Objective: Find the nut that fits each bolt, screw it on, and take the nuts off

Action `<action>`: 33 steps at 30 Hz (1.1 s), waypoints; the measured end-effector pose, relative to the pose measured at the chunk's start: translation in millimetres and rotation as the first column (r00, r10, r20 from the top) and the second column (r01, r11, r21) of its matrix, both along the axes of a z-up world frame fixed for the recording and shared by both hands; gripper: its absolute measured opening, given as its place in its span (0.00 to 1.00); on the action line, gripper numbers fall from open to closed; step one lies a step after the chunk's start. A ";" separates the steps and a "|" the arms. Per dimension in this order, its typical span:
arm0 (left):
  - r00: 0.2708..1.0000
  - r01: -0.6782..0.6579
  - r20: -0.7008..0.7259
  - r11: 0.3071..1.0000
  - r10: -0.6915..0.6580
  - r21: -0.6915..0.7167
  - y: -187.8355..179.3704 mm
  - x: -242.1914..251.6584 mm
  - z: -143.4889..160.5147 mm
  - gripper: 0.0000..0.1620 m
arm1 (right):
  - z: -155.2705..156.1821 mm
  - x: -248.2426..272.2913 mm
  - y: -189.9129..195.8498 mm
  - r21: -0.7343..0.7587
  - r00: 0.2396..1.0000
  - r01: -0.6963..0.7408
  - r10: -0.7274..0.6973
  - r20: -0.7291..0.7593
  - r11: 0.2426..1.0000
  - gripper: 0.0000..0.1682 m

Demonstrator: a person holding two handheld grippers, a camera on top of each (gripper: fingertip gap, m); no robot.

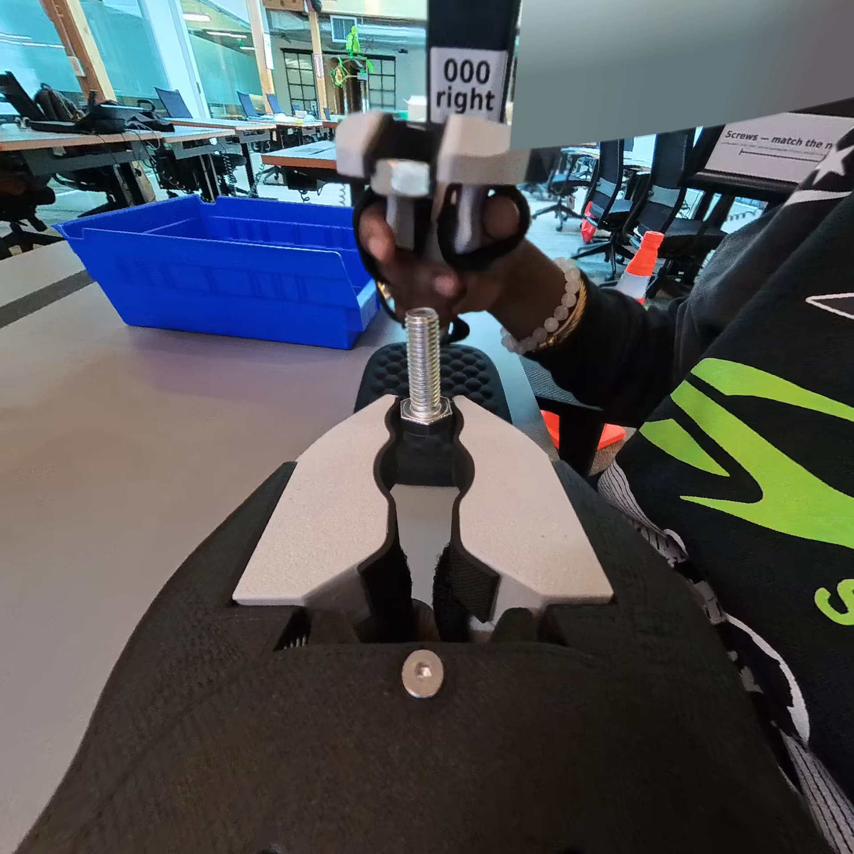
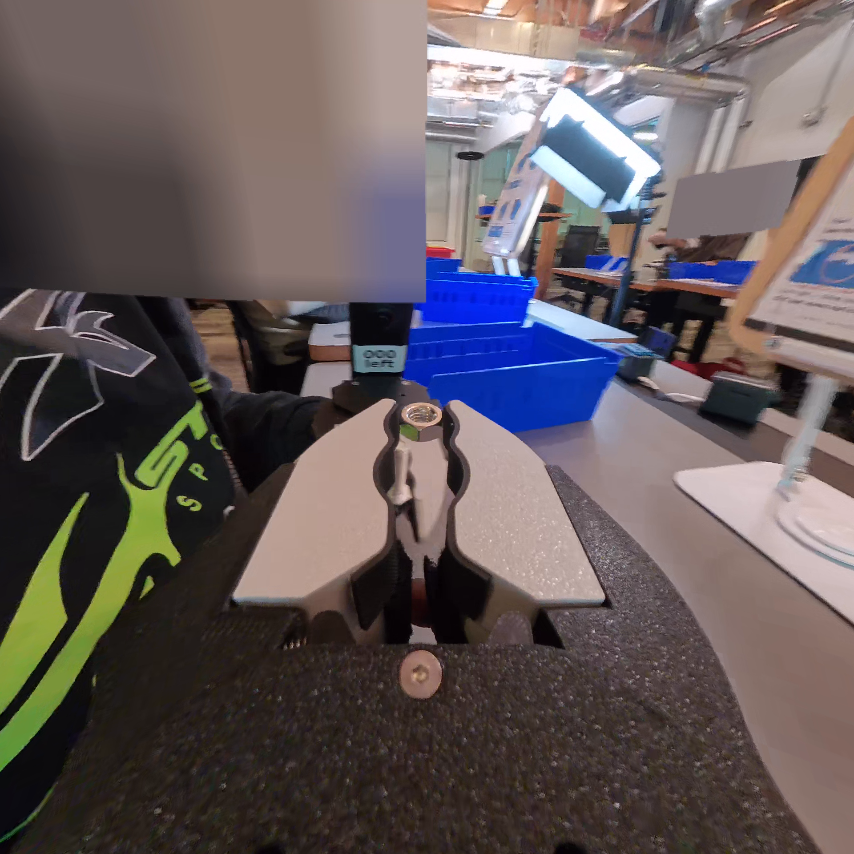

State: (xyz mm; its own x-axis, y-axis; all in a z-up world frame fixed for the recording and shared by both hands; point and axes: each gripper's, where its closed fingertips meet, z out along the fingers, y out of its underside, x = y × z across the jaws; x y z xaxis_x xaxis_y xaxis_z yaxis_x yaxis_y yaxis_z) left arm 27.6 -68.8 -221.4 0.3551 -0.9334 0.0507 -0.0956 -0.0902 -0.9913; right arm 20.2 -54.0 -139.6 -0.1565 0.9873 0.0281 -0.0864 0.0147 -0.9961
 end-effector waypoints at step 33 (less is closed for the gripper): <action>0.997 -0.068 0.025 0.997 0.067 0.043 8.2 -7.5 8.7 0.12 | -184.0 279.3 239.0 0.223 -0.071 0.916 -0.413 0.908 0.333 0.11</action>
